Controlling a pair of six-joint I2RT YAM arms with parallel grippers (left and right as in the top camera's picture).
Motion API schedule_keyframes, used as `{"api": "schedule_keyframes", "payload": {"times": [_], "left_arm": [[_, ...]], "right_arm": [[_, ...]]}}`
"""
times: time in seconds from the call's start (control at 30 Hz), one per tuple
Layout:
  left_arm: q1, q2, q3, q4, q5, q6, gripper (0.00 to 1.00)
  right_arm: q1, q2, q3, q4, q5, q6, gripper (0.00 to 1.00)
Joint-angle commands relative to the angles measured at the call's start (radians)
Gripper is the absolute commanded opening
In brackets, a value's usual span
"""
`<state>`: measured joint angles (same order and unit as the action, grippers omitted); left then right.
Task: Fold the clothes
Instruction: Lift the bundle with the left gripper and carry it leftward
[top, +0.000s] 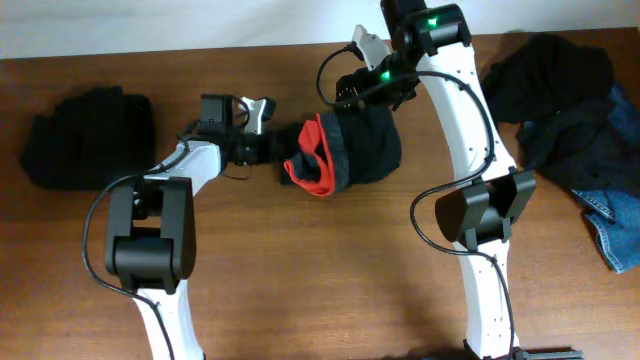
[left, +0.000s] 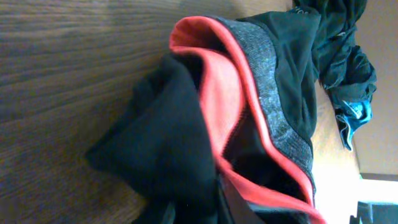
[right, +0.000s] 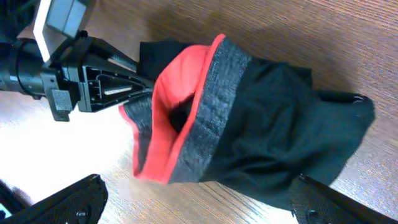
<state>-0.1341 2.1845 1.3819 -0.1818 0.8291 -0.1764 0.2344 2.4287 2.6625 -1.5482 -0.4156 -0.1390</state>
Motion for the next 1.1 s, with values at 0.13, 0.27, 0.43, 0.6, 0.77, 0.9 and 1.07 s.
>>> {"api": "schedule_keyframes", "payload": {"times": [0.13, 0.27, 0.43, 0.6, 0.77, 0.9, 1.07], "left_arm": [[-0.019, 0.009, -0.008, -0.003, -0.013, 0.005, 0.01], [0.001, 0.009, -0.008, -0.063, 0.024, 0.026, 0.12], [0.085, 0.009, -0.008, -0.221, -0.002, 0.182, 0.65], [0.116, 0.009, -0.008, -0.352, -0.041, 0.267, 0.71], [0.061, 0.009, -0.008, -0.373, -0.041, 0.272, 0.71], [0.005, 0.009, -0.008, -0.369, -0.042, 0.242, 0.70], [-0.030, 0.009, -0.008, -0.278, -0.042, 0.114, 0.70]], "right_arm": [[-0.013, -0.013, -0.007, 0.000, 0.008, -0.014, 0.99], [-0.019, -0.013, -0.007, -0.010, 0.008, -0.014, 0.99], [-0.021, -0.013, -0.007, -0.015, 0.008, -0.014, 0.99], [-0.021, -0.013, -0.007, -0.015, 0.008, -0.014, 0.99], [-0.021, -0.013, -0.007, -0.016, 0.008, -0.014, 0.99], [-0.021, -0.013, -0.007, -0.016, 0.008, -0.014, 0.99], [-0.021, -0.013, -0.007, -0.016, 0.008, -0.014, 0.99]]}}
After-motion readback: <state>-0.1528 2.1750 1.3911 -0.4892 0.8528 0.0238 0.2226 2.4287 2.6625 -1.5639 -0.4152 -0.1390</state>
